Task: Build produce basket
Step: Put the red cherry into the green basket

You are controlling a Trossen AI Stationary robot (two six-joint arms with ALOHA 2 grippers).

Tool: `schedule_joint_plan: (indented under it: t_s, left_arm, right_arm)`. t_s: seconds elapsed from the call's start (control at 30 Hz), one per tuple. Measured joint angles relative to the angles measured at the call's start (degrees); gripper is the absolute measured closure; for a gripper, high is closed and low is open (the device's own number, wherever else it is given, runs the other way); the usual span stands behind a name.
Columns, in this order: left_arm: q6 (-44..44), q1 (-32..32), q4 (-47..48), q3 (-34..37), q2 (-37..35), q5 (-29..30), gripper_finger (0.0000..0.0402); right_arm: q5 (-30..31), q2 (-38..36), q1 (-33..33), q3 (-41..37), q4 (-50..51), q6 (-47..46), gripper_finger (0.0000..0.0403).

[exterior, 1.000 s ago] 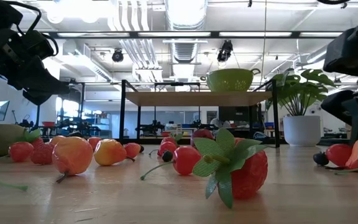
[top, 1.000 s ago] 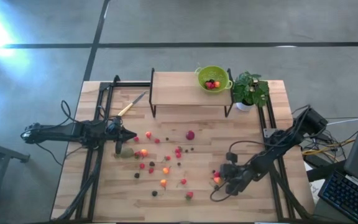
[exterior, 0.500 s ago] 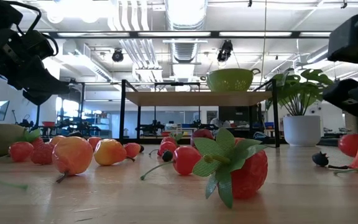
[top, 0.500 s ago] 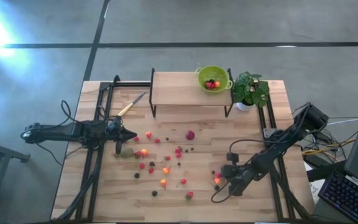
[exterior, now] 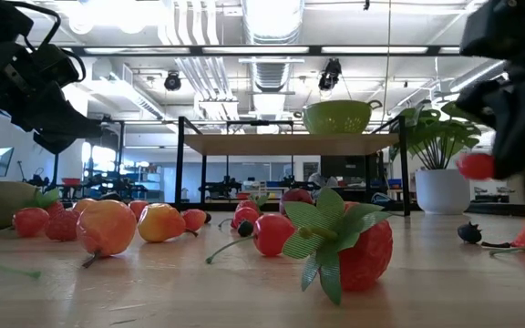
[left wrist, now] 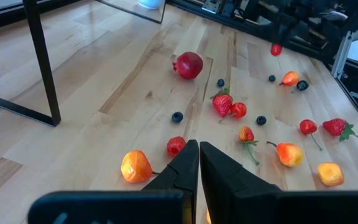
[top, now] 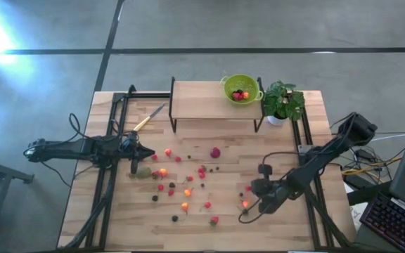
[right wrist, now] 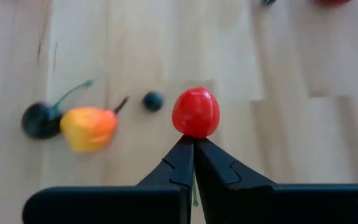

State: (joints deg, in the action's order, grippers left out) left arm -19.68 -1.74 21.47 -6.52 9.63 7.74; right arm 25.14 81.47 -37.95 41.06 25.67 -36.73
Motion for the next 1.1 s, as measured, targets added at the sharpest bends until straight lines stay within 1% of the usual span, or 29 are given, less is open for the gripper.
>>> schedule_joint_plan:
  t_s: [0.13,0.33,0.5,0.67,0.73,0.87,1.1]
  left_arm:
    - [0.0,0.0,0.0,0.0,0.0,0.01,0.0381]
    - [0.0,-0.02,0.0,0.0,-0.01,0.01,0.0381]
    - [-0.02,-0.02,0.0,0.0,0.0,0.01,0.0381]
    - [-0.01,-0.02,0.0,0.0,0.0,-0.02,0.0381]
    - [0.0,-0.02,0.0,0.0,0.0,0.01,0.0381]
    - [0.0,-0.02,0.0,0.0,0.0,0.01,0.0381]
    - [-0.01,-0.02,0.0,0.0,0.0,0.01,0.0381]
  right_arm:
    - [2.01,-3.96,2.92,0.66,1.23,4.28,0.0395]
    - [2.04,-10.53,9.82,1.59,1.36,12.88,0.0395]
    - [2.0,-16.24,16.9,3.2,1.7,20.93,0.0395]
    - [1.85,-20.35,25.75,6.02,1.67,27.66,0.0395]
    - [1.3,-21.15,29.82,7.5,1.54,30.21,0.0395]
    - [-3.23,-20.63,38.9,11.4,1.59,34.36,0.0394]
    - [-11.39,-15.51,53.76,20.31,3.56,38.21,0.0394]
